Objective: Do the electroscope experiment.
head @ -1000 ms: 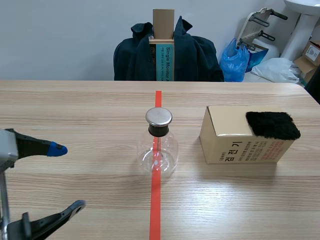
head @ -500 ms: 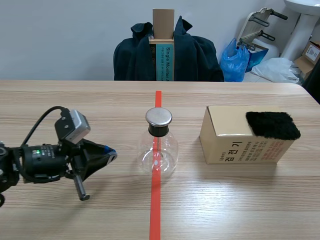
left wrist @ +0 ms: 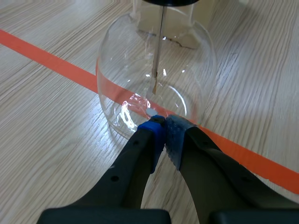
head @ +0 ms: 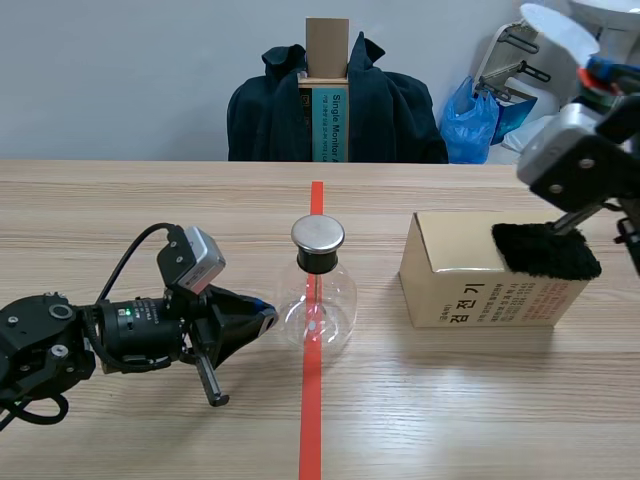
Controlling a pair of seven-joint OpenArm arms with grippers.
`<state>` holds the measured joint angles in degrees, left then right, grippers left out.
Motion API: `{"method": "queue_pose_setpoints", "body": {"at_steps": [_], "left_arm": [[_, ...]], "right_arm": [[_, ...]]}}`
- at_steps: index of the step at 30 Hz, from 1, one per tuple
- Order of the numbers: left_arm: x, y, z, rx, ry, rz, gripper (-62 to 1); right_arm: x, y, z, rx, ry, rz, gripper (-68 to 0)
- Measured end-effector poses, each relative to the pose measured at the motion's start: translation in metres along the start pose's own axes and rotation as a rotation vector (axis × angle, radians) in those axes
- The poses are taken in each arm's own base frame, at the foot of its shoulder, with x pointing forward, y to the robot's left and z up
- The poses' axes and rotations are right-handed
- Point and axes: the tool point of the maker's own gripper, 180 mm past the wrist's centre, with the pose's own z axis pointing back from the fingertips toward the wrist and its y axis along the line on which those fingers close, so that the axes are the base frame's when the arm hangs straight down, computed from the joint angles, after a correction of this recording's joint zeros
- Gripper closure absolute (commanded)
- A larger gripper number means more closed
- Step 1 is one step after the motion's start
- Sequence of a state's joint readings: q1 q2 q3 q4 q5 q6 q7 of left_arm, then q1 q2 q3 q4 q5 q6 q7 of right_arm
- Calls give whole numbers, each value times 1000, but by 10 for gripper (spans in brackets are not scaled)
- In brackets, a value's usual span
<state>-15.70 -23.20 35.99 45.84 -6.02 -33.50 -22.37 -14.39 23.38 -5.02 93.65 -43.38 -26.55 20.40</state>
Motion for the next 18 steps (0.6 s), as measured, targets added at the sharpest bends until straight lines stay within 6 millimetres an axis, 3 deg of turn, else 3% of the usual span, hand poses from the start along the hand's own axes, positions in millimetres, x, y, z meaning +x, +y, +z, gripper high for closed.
{"method": "queue_pose_setpoints", "body": {"at_steps": [10,18], "left_arm": [[0,4,0,24,0,-11,-27],[-1,6,2,26,6,-13,-27]], "right_arm": [[61,34,-5,81,-137,-37,-7],[88,63,6,162,-188,-42,-7]]}}
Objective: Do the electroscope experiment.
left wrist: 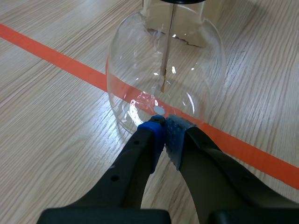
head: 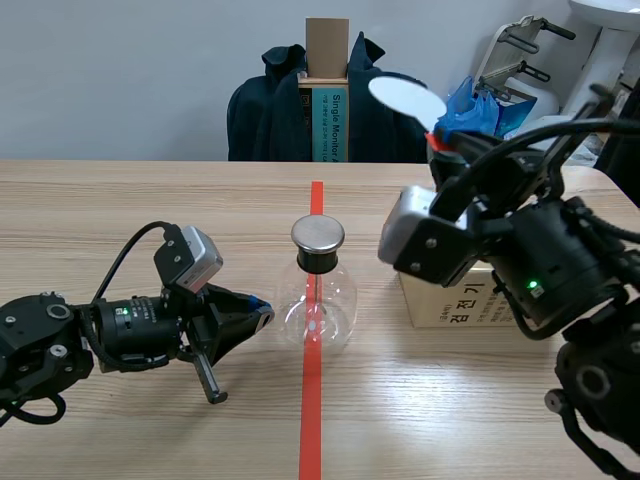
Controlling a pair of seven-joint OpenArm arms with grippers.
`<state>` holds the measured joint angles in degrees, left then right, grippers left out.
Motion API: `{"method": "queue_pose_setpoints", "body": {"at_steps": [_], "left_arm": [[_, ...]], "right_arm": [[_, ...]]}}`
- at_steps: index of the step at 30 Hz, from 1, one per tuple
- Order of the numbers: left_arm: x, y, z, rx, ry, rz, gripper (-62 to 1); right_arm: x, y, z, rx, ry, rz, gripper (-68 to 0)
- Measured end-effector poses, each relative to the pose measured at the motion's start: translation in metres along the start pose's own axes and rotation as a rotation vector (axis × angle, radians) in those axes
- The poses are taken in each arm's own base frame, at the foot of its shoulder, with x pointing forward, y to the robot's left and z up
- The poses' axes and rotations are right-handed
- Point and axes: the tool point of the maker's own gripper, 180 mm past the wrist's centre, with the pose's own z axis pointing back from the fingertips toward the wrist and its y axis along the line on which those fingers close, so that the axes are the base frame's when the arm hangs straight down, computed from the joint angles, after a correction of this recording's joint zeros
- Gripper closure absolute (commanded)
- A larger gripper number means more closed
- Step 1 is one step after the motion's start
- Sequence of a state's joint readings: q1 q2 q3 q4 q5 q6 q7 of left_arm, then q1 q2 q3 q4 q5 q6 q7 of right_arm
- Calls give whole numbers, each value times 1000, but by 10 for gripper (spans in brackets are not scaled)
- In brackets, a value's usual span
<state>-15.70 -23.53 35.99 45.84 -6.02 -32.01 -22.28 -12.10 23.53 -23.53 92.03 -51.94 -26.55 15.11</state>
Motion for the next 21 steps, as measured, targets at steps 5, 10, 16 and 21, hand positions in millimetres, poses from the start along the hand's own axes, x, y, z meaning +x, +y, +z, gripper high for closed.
{"method": "queue_pose_setpoints", "body": {"at_steps": [5,10,16,21], "left_arm": [[0,0,0,0,0,0,-27],[0,0,0,0,1,0,-27],[-1,2,2,2,5,-3,-27],[-2,2,2,2,6,-3,-27]], "right_arm": [[1,38,11,103,1,-11,-7],[-5,53,20,120,3,-3,-7],[-7,65,29,131,-18,10,-7],[-9,72,37,126,-28,26,-7]]}}
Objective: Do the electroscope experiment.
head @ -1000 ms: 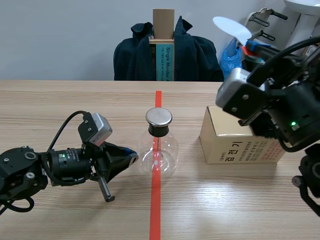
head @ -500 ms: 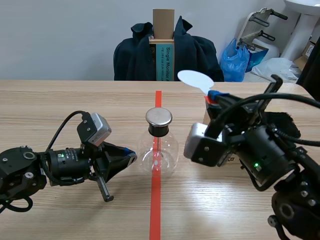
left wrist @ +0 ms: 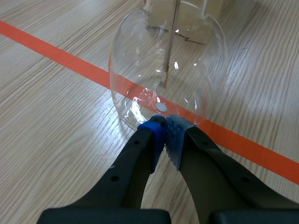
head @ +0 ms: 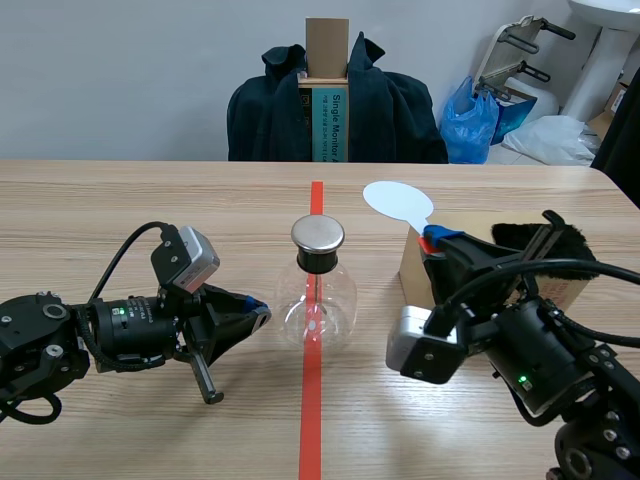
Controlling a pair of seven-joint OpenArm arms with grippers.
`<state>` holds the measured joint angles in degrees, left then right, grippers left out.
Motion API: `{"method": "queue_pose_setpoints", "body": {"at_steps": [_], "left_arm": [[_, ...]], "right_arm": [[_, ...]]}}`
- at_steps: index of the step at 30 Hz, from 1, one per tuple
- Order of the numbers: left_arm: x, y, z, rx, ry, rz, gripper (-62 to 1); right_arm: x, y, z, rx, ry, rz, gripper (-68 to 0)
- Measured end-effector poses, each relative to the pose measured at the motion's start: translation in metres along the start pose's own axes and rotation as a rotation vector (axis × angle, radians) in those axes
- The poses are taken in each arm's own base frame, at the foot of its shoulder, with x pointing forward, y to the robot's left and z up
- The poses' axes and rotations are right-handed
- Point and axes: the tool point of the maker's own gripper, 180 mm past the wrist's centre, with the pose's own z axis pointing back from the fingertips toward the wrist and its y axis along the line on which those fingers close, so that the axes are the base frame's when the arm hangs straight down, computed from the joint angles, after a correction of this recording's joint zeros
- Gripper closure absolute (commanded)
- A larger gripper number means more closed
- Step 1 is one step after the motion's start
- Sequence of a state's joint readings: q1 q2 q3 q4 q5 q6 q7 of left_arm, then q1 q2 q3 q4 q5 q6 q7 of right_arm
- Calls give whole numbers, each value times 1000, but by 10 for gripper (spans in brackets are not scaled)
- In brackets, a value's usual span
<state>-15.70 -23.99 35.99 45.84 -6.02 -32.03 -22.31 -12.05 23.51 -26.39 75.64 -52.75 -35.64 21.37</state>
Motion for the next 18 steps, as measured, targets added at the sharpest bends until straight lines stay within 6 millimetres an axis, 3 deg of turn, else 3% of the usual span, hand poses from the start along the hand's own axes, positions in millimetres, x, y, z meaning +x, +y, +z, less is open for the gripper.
{"method": "queue_pose_setpoints", "body": {"at_steps": [10,18], "left_arm": [[0,0,0,0,0,0,-27],[0,0,0,0,-1,0,-27]], "right_arm": [[-3,-5,-6,-16,-11,15,-7],[16,-4,-5,-13,-115,21,-7]]}}
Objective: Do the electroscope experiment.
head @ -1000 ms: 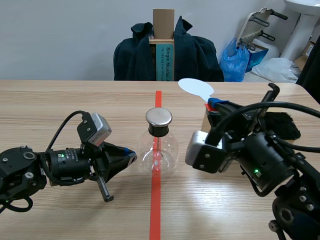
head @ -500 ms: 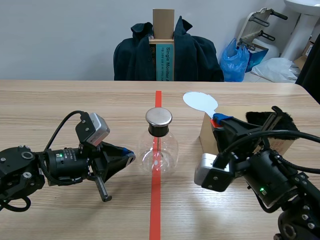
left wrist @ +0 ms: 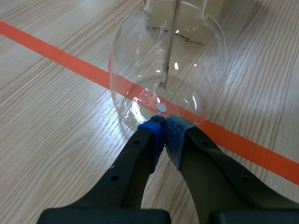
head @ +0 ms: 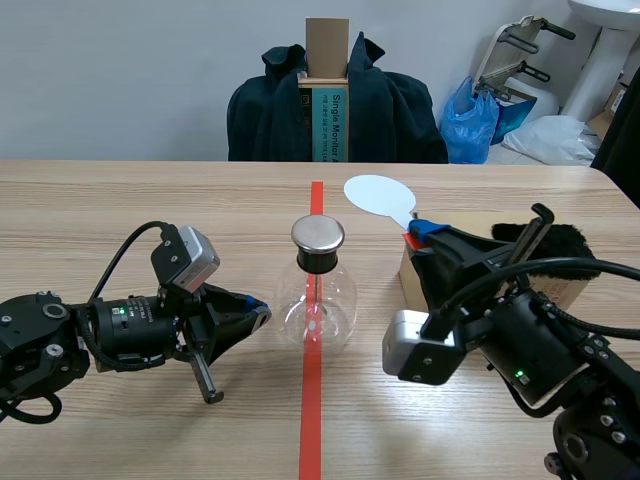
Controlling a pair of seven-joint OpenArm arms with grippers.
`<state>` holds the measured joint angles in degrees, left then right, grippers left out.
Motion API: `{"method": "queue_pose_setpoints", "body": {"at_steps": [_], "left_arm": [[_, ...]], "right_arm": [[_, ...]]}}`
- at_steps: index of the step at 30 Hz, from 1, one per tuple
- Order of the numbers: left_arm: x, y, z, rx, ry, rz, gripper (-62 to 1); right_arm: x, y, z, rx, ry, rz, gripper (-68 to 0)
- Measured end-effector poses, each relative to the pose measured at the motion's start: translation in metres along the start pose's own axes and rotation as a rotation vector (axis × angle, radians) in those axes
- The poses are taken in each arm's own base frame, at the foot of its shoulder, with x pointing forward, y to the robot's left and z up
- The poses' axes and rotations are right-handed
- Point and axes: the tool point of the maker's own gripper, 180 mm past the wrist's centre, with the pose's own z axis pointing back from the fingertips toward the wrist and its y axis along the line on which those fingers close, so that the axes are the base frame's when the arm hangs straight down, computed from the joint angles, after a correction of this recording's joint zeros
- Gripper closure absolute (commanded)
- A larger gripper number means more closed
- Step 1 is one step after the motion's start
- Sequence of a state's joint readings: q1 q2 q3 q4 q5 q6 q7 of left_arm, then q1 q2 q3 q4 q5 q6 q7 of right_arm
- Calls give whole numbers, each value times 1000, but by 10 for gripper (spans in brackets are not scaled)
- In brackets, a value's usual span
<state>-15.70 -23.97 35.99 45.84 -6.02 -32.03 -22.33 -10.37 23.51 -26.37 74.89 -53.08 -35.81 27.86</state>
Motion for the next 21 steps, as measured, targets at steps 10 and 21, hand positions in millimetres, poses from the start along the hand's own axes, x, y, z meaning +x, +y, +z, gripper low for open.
{"method": "queue_pose_setpoints", "body": {"at_steps": [10,21], "left_arm": [[0,0,0,0,0,0,-27],[0,0,0,0,0,0,-27]], "right_arm": [[26,2,2,8,-147,12,-7],[44,9,6,49,-246,10,-7]]}}
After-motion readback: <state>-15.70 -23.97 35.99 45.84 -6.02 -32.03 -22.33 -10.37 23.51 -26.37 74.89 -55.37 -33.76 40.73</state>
